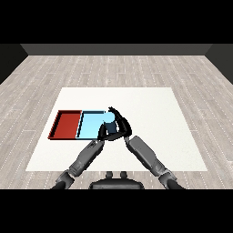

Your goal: Pick the blue can and put it in the blue box

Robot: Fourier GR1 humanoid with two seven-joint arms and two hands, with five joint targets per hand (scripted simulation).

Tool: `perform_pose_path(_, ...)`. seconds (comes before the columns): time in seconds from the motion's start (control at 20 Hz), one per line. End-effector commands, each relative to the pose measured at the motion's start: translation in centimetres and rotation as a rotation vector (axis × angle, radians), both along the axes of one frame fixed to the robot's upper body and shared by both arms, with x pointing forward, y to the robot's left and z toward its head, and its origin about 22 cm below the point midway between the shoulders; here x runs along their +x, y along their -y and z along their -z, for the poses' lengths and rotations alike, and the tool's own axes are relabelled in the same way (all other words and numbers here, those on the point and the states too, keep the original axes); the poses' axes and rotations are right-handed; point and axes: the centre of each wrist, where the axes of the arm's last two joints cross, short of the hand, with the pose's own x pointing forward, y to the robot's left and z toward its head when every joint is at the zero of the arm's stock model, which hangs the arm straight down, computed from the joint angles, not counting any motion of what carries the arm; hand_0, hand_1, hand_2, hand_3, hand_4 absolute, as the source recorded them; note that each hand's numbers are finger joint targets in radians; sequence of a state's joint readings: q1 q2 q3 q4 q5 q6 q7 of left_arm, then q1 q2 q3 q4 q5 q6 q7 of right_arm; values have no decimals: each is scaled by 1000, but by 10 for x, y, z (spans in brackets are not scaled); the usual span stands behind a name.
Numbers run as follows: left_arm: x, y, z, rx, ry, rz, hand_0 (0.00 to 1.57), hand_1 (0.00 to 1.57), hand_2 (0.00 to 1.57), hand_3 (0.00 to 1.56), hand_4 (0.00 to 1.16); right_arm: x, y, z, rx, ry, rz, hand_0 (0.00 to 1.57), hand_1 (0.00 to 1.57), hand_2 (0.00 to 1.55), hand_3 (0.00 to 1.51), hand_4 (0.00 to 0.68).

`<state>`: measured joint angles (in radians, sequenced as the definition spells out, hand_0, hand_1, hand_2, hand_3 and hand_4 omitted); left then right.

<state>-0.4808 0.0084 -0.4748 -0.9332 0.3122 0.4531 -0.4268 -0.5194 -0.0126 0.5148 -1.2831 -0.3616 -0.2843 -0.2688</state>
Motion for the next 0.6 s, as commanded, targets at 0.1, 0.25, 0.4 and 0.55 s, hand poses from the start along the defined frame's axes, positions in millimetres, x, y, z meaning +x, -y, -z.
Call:
perform_pose_path(0.1, 4, 7, -14, 29, 11, -11, 1571, 1571, 1571, 1510, 1133, -6, 24, -8, 36, 23, 16, 0, 0, 0, 0, 0)
perform_pose_path(0.25, -1, -20, 7, 53, 13, -20, 1571, 1571, 1571, 1500, 1131, -13, 37, -7, 55, 20, 29, 0, 0, 0, 0, 0)
perform_pose_path(0.4, 0, -27, -5, 44, 26, -40, 1571, 1571, 1571, 1503, 1128, -10, 65, -13, 63, 26, 50, 0, 0, 0, 0, 0)
perform_pose_path(0.55, -3, -27, 9, 46, 19, -44, 1571, 1571, 1571, 1494, 1125, -8, 75, -28, 107, 47, 91, 0, 0, 0, 0, 0)
